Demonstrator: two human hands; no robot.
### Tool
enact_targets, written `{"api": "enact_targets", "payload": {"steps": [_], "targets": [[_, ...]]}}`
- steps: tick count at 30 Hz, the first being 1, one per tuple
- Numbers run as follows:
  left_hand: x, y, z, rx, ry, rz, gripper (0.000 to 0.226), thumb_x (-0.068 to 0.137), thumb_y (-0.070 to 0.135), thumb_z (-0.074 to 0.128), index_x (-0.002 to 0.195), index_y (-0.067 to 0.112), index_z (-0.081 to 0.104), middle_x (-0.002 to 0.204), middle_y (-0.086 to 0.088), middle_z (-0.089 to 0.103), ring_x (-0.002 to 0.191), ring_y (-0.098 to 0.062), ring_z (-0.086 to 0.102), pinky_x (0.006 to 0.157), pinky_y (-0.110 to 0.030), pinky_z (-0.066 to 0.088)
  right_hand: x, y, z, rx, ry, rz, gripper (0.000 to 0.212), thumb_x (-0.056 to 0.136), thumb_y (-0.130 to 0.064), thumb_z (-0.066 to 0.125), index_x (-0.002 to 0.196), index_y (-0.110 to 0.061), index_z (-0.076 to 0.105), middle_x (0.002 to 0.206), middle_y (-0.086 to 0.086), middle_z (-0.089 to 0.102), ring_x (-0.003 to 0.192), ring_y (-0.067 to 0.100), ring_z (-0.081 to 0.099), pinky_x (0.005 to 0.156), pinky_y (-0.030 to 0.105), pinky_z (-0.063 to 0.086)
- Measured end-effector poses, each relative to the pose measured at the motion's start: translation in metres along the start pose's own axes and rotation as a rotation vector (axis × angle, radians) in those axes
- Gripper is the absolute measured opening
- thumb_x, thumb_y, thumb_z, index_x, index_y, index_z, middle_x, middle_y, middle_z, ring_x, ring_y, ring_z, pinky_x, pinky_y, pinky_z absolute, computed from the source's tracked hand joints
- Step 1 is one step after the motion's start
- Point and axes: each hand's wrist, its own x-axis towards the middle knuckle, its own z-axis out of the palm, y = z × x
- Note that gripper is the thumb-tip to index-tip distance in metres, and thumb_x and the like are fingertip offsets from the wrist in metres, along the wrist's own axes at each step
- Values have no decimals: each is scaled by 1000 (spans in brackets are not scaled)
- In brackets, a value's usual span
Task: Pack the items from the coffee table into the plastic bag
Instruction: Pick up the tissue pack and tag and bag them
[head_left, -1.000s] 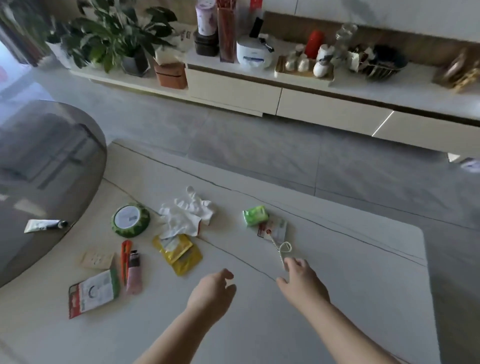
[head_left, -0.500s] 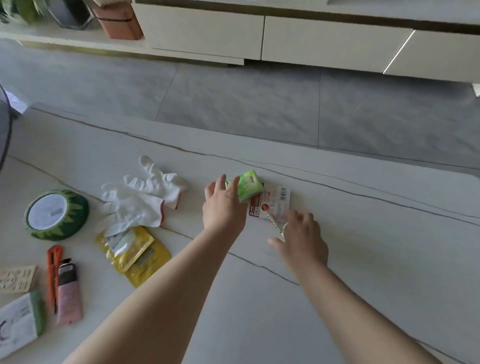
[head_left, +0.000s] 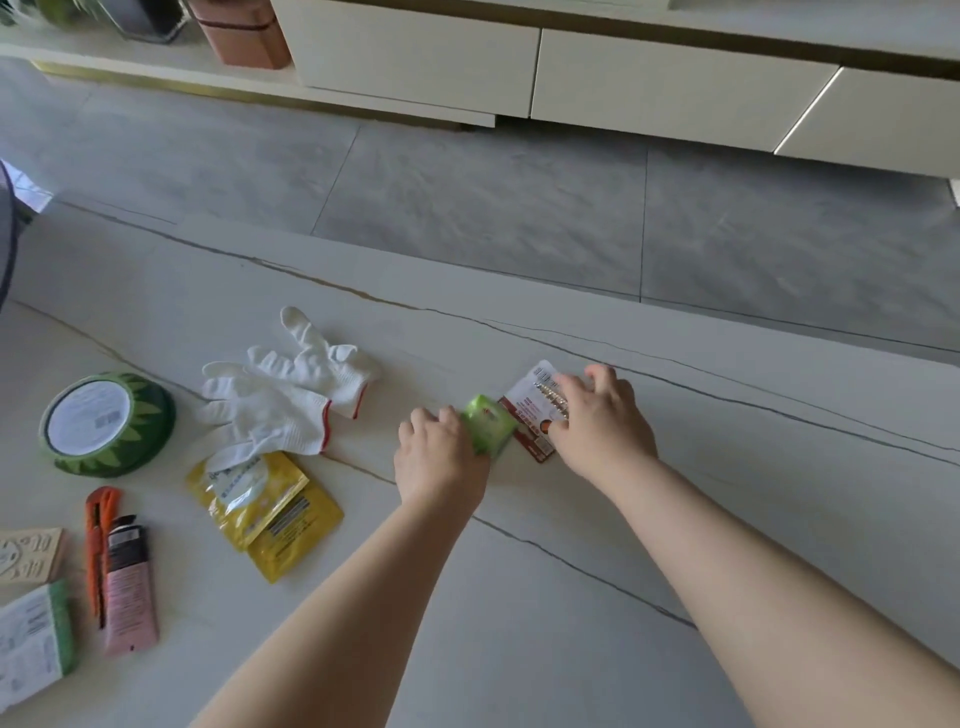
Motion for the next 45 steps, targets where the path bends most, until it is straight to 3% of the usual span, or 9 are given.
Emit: {"api": "enact_targets", "payload": {"steps": [3, 9, 16, 20, 27, 30, 37, 41, 45], "targets": [[-16, -17, 8, -81, -2, -57, 50, 86, 45, 60, 121, 12, 44, 122, -10, 43, 118, -29, 42, 92, -36, 41, 4, -11, 12, -92, -97, -61, 61, 90, -31, 52, 144, -30, 25, 153, 2, 14, 132, 29, 27, 93, 38, 42], [-28, -38, 17, -195, 59, -138, 49, 83, 42, 65, 117, 12, 46, 121, -7, 47, 116, -28, 43, 91, -34, 38, -6, -24, 27, -73, -63, -86, 65, 86, -40, 62, 143, -29, 30, 142, -1, 38, 125, 26, 35, 89, 36, 44], [-30, -46, 5, -1006, 19, -242, 36, 80, 12, 72, 102, 14, 44, 92, -2, 56, 79, -16, 54, 61, -24, 43, -25, -38, 46, 280, -143, -7, 59, 82, -19, 67, 135, -20, 41, 113, 0, 60, 119, 25, 41, 87, 29, 41], [-47, -57, 1, -1323, -32, -377, 48, 79, -4, 69, 115, 15, 44, 96, -7, 58, 82, -20, 58, 61, -23, 48, -45, -42, 43, 502, -222, 51, 45, 78, -14, 68, 122, -16, 59, 106, 1, 64, 109, 22, 58, 91, 27, 43], [-131, -98, -32, -1357, -94, -544, 28, 83, -5, 63, 107, 7, 55, 95, -12, 62, 79, -22, 62, 68, -32, 54, -115, -66, 1, 547, -327, -18, 18, 77, -20, 74, 85, -20, 58, 83, -2, 57, 78, 16, 52, 70, 22, 42], [-179, -124, -48, -1352, -46, -623, 27, 82, -3, 64, 105, 7, 54, 100, -14, 61, 84, -26, 62, 66, -31, 54, -160, -83, -26, 558, -464, -67, 15, 79, -21, 73, 75, -21, 59, 69, -6, 55, 73, 16, 53, 74, 27, 44], [-325, -178, -111, -1482, 135, -766, 19, 83, -7, 60, 99, 4, 59, 84, -12, 63, 68, -21, 62, 54, -26, 52, -260, -144, -75, 509, -533, -223, 19, 83, -28, 70, 74, -13, 61, 62, -4, 52, 66, 19, 51, 75, 43, 52], [-412, -207, -130, -1538, 253, -838, 13, 74, -1, 67, 85, 6, 64, 80, -15, 65, 66, -26, 63, 60, -28, 53, -328, -186, -93, 496, -625, -311, 30, 90, -27, 61, 84, 2, 60, 70, 7, 50, 63, 20, 49, 60, 33, 49], [-493, -237, -146, -1690, 407, -914, 13, 81, -6, 63, 86, 6, 63, 76, -14, 64, 61, -24, 60, 60, -27, 47, -399, -232, -100, 559, -841, -325, 17, 90, -17, 61, 73, -12, 58, 69, 3, 51, 63, 15, 49, 57, 26, 46]]}}
